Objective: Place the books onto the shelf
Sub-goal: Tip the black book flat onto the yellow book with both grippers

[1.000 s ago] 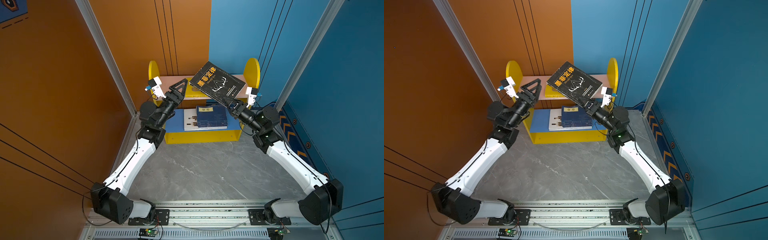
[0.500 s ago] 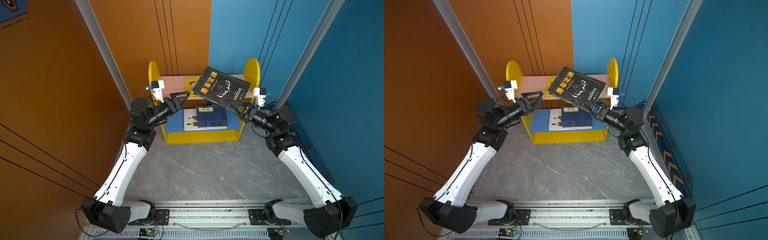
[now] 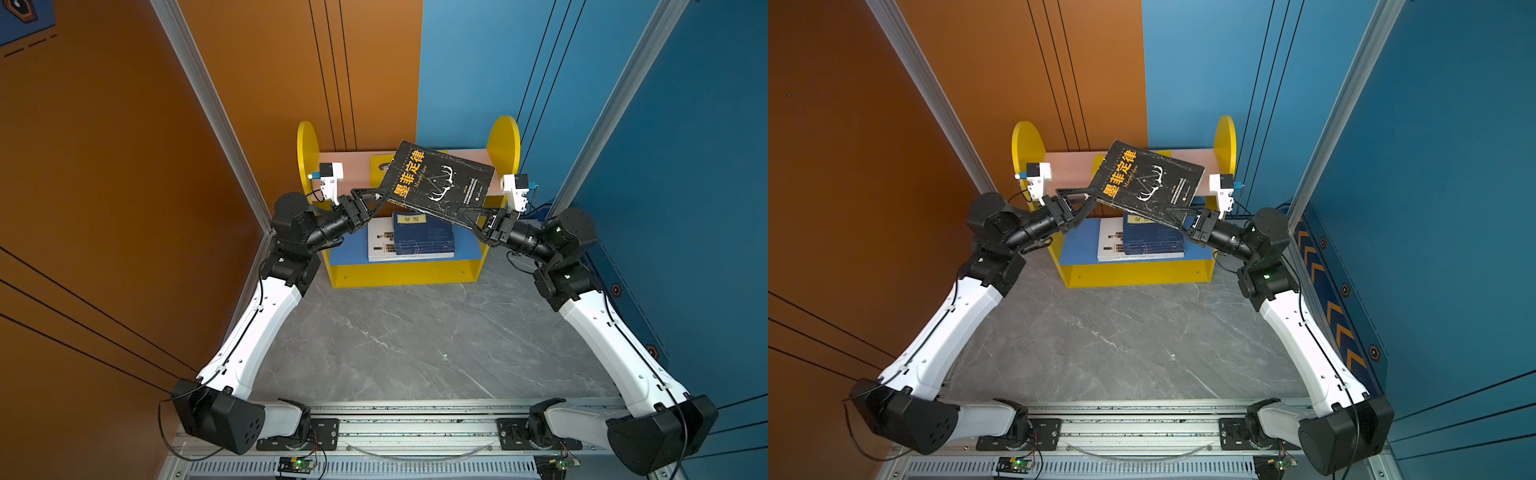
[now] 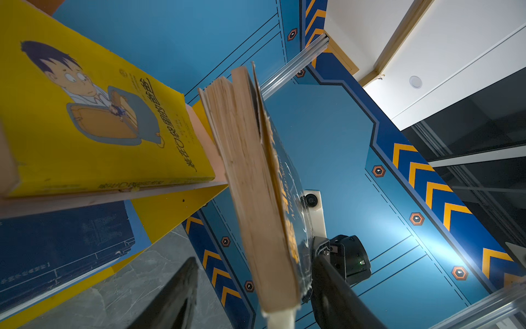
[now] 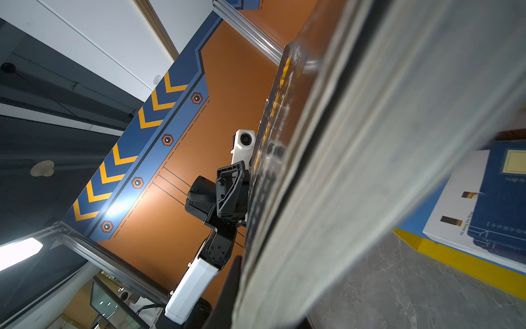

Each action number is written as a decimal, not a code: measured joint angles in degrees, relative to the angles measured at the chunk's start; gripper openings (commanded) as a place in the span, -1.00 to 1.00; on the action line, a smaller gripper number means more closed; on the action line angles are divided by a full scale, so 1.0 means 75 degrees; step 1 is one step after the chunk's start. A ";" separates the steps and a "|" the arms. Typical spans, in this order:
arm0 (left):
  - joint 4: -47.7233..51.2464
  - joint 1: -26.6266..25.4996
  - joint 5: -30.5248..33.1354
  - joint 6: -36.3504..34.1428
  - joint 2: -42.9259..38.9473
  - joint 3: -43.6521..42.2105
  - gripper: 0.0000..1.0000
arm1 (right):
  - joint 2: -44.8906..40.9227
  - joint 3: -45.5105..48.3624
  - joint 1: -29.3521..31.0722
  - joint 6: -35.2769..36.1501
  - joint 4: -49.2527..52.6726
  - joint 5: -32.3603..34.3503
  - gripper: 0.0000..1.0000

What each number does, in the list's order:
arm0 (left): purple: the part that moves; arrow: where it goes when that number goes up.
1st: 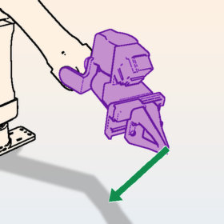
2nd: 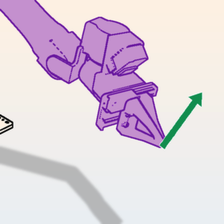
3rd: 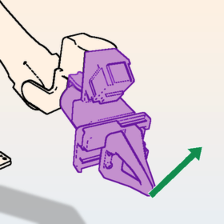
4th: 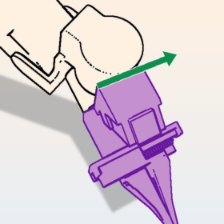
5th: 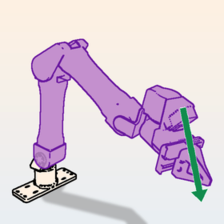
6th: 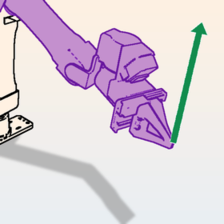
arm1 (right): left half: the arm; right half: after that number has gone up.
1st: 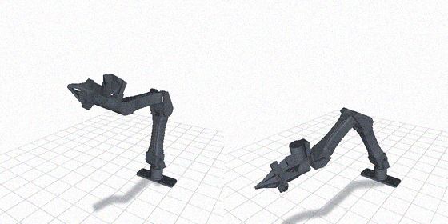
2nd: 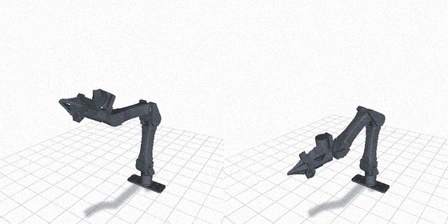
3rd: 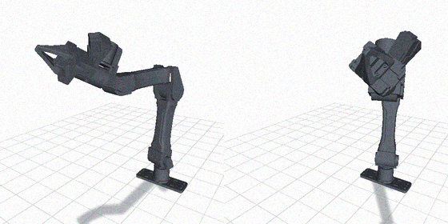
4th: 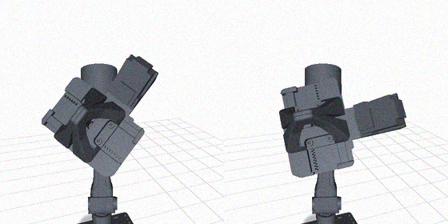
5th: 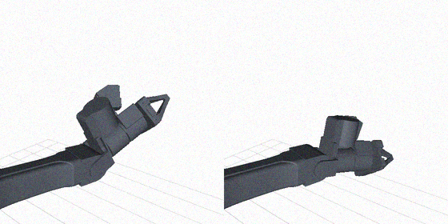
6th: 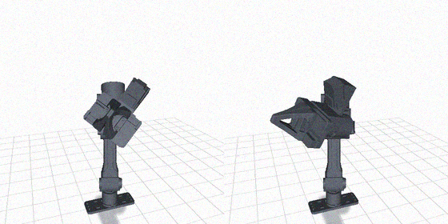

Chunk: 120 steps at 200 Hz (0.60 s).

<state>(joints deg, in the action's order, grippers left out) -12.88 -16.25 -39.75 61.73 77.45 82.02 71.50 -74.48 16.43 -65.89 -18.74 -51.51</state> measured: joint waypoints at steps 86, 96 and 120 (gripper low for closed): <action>-0.0510 -0.0093 -0.0058 0.0332 0.0230 0.0047 -0.57 | 0.0201 -0.0076 -0.0038 0.0006 0.0052 -0.0245 -0.82; -0.0545 -0.0093 -0.0058 0.0437 0.0251 0.0058 -0.70 | 0.0227 -0.0087 -0.0038 0.0038 0.0102 -0.0242 -0.81; -0.0597 -0.0093 -0.0055 0.0525 0.0256 0.0099 -0.88 | 0.0280 -0.0230 -0.0050 0.0262 0.0358 -0.0187 -0.76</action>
<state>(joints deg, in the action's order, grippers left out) -17.37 -16.95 -40.16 65.67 79.37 82.76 73.60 -76.20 16.05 -63.92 -16.05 -52.90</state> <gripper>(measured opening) 0.164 0.160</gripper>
